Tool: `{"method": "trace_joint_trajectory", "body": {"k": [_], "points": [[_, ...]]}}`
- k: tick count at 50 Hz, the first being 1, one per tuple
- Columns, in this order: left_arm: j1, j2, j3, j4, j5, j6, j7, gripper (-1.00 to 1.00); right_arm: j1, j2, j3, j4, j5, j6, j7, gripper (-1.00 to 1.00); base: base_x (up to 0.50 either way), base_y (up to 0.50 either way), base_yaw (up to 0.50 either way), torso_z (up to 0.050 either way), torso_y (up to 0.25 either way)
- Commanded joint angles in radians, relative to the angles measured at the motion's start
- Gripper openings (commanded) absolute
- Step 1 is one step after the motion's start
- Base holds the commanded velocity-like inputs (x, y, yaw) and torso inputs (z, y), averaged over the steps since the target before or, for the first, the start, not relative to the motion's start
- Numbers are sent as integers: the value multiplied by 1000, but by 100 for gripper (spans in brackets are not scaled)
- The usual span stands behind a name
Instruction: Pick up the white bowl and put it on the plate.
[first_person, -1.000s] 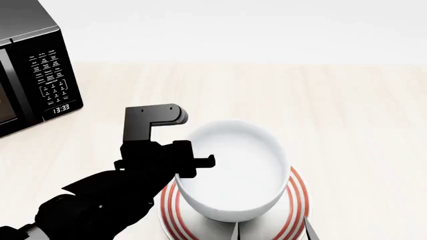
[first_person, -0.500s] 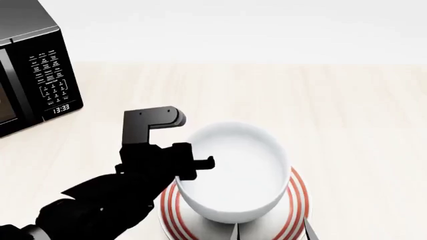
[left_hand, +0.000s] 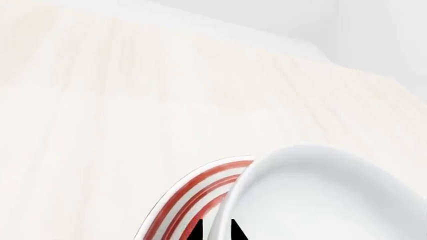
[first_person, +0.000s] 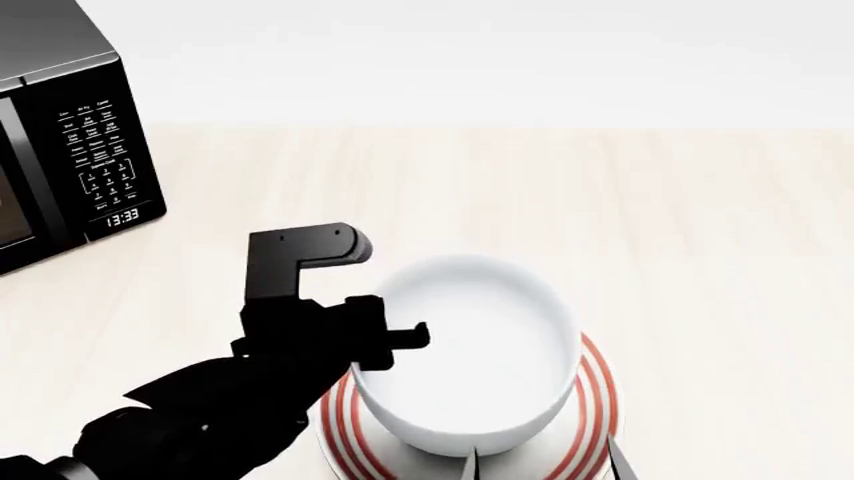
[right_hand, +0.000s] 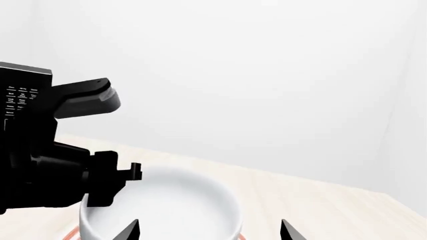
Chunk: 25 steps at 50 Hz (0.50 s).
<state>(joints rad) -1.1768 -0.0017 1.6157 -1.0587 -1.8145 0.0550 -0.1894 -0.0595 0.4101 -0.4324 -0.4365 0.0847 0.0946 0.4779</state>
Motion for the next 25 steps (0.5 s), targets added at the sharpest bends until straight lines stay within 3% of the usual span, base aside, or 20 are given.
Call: {"method": "trace_joint_trajectory", "body": {"k": [1, 22, 23, 25], "points": [[-3, 2, -19, 3, 17, -6, 5, -100, 0, 2, -3, 0, 0, -1, 2, 100, 0, 0, 0, 0, 0], [7, 2, -23, -1, 31, -22, 8, -100, 1, 5, -6, 2, 2, -4, 5, 100, 0, 0, 0, 0, 0], [7, 2, -22, -2, 32, -22, 8, 100, 2, 5, -6, 3, 3, -5, 5, 100, 0, 0, 0, 0, 0], [7, 2, -22, -2, 34, -22, 6, 100, 1, 5, -8, 3, 2, -5, 5, 100, 0, 0, 0, 0, 0]]}}
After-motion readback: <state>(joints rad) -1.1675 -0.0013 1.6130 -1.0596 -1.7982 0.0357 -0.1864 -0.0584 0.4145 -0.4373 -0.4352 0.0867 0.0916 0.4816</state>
